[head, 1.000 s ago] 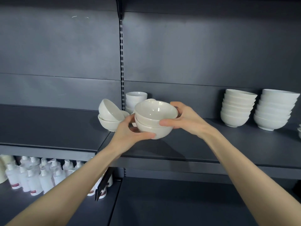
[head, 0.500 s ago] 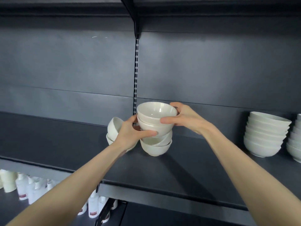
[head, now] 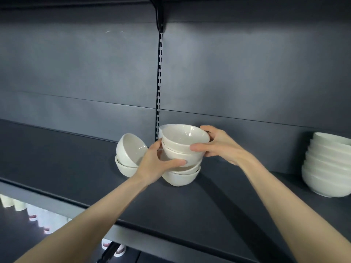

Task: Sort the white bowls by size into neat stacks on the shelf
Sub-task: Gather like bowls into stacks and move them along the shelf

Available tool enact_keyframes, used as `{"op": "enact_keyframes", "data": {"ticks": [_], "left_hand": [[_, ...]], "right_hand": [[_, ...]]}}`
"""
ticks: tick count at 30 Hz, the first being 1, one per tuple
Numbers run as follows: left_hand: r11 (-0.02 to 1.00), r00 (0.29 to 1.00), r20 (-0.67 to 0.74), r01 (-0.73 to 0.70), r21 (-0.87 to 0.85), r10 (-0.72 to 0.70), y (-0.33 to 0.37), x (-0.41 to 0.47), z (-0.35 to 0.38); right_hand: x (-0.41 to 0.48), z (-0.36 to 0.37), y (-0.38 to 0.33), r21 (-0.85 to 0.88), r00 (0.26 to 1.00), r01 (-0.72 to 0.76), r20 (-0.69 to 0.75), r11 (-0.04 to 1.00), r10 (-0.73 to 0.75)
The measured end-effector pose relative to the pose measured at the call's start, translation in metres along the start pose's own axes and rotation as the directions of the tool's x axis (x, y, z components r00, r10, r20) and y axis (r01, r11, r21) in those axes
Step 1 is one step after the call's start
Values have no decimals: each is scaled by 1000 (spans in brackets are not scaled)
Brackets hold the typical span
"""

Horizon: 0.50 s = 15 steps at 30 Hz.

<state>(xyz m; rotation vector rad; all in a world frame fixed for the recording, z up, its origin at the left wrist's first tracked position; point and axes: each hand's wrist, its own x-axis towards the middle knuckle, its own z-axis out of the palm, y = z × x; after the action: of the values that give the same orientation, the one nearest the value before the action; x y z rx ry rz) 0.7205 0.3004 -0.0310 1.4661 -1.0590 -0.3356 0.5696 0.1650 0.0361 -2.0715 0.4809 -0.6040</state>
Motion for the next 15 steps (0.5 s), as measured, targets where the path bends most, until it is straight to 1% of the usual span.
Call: {"op": "enact_keyframes", "data": {"ticks": [9, 15], "left_hand": [[999, 999, 35, -15, -46, 17, 8, -1, 10], [998, 998, 60, -15, -62, 19, 7, -3, 24]], "right_hand": [[-8, -10, 10, 28, 1000, -4, -20, 1000, 4], [-18, -22, 13, -12, 1000, -7, -22, 1000, 7]]}}
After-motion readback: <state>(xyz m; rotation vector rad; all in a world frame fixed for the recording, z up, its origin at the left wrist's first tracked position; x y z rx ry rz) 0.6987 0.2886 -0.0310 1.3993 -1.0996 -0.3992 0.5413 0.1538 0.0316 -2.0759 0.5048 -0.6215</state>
